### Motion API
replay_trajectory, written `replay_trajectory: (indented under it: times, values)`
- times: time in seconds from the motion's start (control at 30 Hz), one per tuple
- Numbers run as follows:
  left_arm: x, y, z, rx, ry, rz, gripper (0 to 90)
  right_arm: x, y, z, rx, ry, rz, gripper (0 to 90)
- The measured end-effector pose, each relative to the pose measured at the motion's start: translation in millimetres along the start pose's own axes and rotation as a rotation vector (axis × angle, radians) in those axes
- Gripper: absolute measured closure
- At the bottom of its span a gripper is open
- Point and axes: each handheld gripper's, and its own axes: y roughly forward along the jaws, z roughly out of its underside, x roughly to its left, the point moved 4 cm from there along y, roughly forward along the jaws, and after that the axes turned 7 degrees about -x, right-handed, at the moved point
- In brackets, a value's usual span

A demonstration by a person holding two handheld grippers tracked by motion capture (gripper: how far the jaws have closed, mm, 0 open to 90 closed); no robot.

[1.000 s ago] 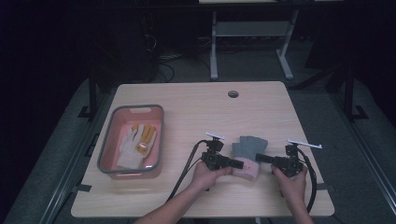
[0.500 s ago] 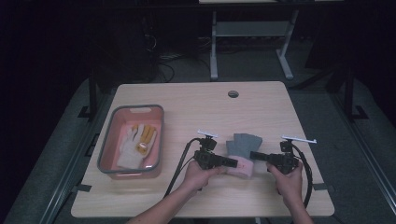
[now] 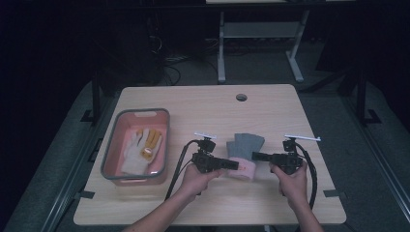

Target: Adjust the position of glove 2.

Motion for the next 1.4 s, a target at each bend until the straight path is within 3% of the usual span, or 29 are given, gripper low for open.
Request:
replay_trajectory:
  times: [0.77, 1.4]
  values:
    - [6.0, -42.5, -8.8, -0.041, 0.006, -0.024, 64.9, 36.9, 24.7, -16.1, 0.047, -0.045, -0.043, 79.1]
    - [10.0, -60.0, -11.5, -0.054, -0.006, -0.033, 65.0, 50.0, 38.2, -21.7, 0.077, -0.063, -0.057, 79.0]
